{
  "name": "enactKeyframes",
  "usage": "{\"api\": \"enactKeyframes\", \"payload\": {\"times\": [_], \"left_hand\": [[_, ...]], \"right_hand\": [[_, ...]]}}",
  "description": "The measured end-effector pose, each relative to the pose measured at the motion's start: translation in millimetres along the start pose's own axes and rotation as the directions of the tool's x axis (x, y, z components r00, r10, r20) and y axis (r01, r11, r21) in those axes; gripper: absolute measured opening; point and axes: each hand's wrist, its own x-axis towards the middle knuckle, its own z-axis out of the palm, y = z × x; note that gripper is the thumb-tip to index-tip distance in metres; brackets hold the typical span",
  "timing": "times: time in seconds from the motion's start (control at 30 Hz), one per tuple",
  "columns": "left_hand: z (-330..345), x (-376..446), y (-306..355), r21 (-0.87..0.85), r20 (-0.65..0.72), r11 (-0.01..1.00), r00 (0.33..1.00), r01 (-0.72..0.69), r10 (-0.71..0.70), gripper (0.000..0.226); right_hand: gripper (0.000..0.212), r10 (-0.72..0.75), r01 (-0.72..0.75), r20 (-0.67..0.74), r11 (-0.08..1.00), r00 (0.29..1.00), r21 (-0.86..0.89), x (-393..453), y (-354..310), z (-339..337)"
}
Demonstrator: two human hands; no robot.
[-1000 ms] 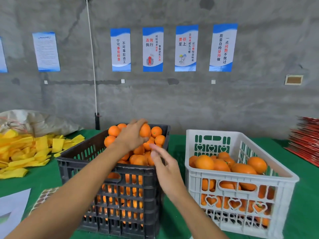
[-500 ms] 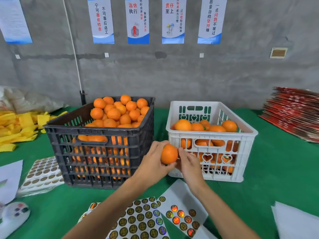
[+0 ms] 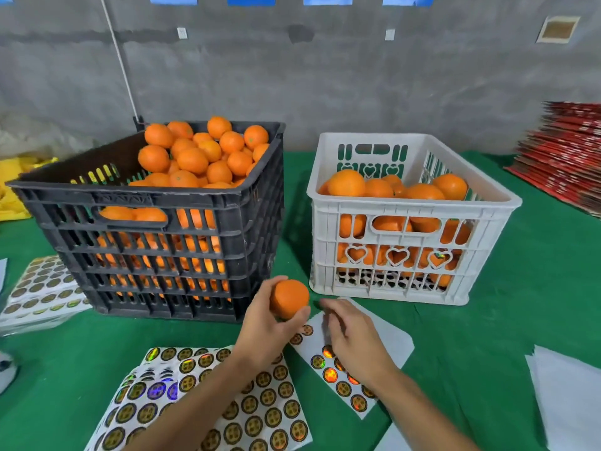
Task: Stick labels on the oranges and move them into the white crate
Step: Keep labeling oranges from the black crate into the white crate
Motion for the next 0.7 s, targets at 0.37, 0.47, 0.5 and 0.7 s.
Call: {"api": "enactKeyframes", "payload": {"times": [0.37, 0.47, 0.5, 0.7], "left_hand": [[1, -2, -2, -0.045, -0.028, 0.999, 0.999, 0.015, -0.017, 0.068], [2, -3, 0, -0.038, -0.011, 0.999, 1.0, 0.01, -0.011, 0.068], [2, -3, 0, -0.032, -0.006, 0.999, 1.0, 0.009, -0.009, 0.068], [2, -6, 3, -0.053, -0.014, 0.999, 1.0, 0.002, -0.003, 0.064]], "right_hand": [[0.057, -0.158, 0.245, 0.222, 0.856, 0.962, -0.456, -3, 1, 0], [0.05, -0.172, 0.259, 0.225, 0.852, 0.959, -0.455, -3, -2, -2], [0.048, -0.17, 0.259, 0.229, 0.855, 0.958, -0.449, -4, -3, -2], [0.044, -0.163, 0.258, 0.243, 0.863, 0.956, -0.435, -4, -9, -5]]}}
